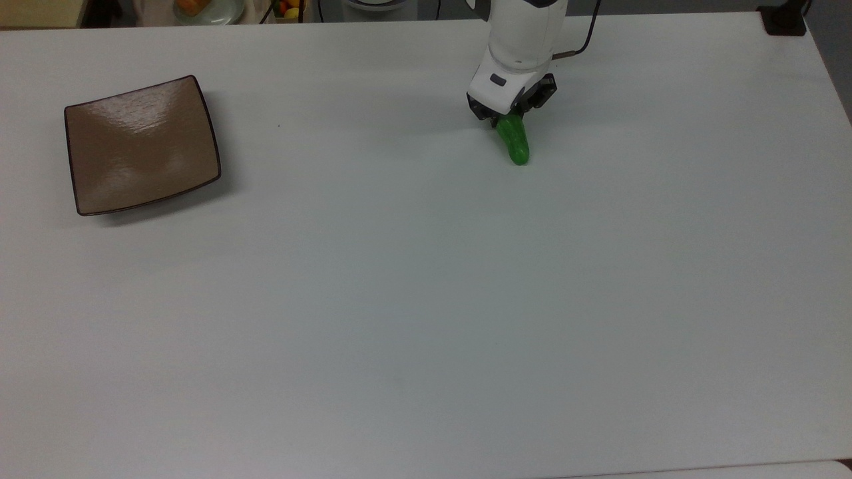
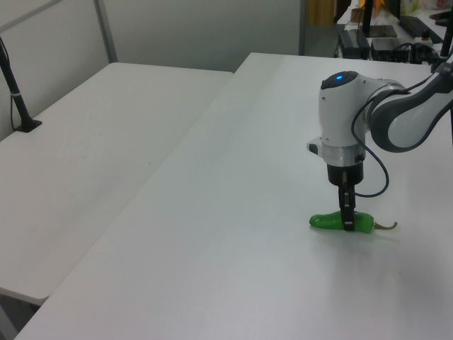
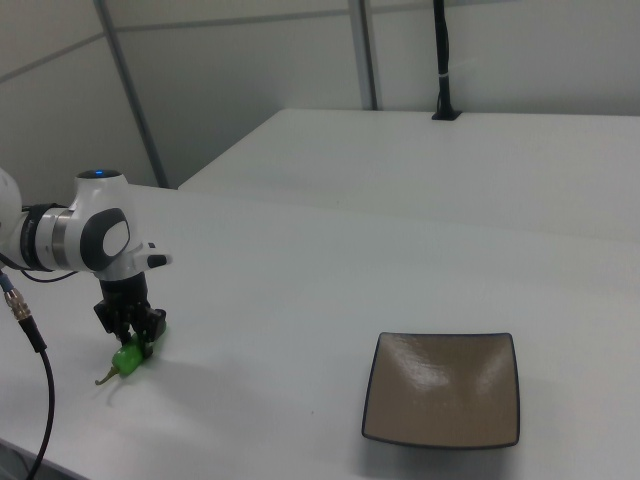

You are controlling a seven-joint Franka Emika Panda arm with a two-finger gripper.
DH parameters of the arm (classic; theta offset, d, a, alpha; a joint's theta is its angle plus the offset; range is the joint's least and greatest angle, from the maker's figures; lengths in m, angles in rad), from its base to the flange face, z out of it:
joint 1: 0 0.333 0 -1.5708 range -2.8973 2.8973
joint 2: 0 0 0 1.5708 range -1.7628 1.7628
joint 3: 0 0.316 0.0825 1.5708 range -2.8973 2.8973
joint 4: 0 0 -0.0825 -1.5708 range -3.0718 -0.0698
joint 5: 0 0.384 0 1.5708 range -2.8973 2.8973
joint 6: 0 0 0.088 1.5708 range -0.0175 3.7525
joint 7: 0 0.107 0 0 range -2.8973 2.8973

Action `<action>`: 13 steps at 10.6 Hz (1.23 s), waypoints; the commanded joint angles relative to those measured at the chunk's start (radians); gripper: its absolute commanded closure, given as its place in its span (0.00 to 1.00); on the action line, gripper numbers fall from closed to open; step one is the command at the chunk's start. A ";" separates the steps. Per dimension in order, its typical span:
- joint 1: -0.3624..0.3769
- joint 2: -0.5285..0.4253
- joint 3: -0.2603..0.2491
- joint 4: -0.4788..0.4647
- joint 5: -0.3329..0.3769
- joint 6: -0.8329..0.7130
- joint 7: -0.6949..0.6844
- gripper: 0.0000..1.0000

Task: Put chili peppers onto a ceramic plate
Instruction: 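Lower the gripper and close it on the green chili pepper, then lift the pepper and carry it over the brown ceramic plate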

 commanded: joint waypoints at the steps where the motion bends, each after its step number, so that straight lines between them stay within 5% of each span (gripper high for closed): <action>1: 0.006 -0.018 0.001 -0.019 -0.017 0.021 0.025 1.00; 4: -0.009 -0.055 0.001 0.037 -0.017 -0.074 0.012 1.00; 9: -0.121 -0.108 -0.015 0.290 -0.015 -0.376 -0.099 1.00; 13: -0.148 -0.116 -0.221 0.451 -0.011 -0.587 -0.404 1.00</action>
